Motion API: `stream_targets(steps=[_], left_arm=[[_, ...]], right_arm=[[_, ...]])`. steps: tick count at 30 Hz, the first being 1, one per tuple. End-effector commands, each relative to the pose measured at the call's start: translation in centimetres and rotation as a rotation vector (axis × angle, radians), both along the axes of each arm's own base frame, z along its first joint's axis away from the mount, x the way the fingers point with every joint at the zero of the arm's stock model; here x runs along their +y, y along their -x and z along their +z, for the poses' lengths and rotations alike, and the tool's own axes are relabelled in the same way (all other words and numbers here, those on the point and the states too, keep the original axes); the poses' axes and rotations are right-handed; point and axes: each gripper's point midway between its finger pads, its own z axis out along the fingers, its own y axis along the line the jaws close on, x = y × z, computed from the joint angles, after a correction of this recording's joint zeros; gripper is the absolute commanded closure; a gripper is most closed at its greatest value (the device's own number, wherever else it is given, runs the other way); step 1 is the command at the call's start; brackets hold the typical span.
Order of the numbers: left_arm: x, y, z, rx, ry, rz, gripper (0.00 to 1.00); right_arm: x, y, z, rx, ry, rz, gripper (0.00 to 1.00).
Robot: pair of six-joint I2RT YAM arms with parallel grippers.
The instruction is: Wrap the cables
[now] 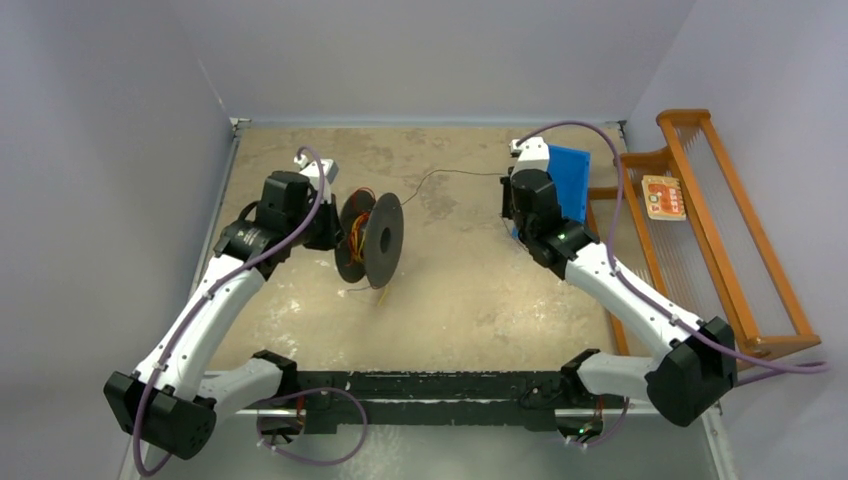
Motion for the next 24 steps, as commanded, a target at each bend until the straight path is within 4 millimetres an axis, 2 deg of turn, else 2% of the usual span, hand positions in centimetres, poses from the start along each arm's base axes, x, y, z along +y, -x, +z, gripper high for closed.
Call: stream_targets(steps=[1, 4, 10, 15, 24], left_arm=[[-2.3, 0.3, 5.7, -0.154, 0.101, -0.135, 1.00], [-2.5, 1.0, 6.1, -0.153, 0.114, -0.166, 1.00], [-3.0, 2.2, 5.6, -0.126, 0.121, -0.205, 1.00], [-4.0, 3.4, 5.1, -0.115, 0.124, -0.266, 1.00], [-5.6, 5.0, 5.6, -0.134, 0.133, -0.370, 1.00]], right_arm=[[-1.4, -2.0, 2.1, -0.081, -0.022, -0.085, 1.00], [-1.6, -2.5, 2.1, -0.087, -0.048, -0.105, 1.00], [-3.7, -3.5, 5.2, -0.174, -0.102, -0.171, 1.00], [-5.5, -4.3, 6.6, -0.207, -0.110, -0.217, 1.00], [-8.8, -4.3, 4.2, -0.189, -0.090, -0.319, 1.00]])
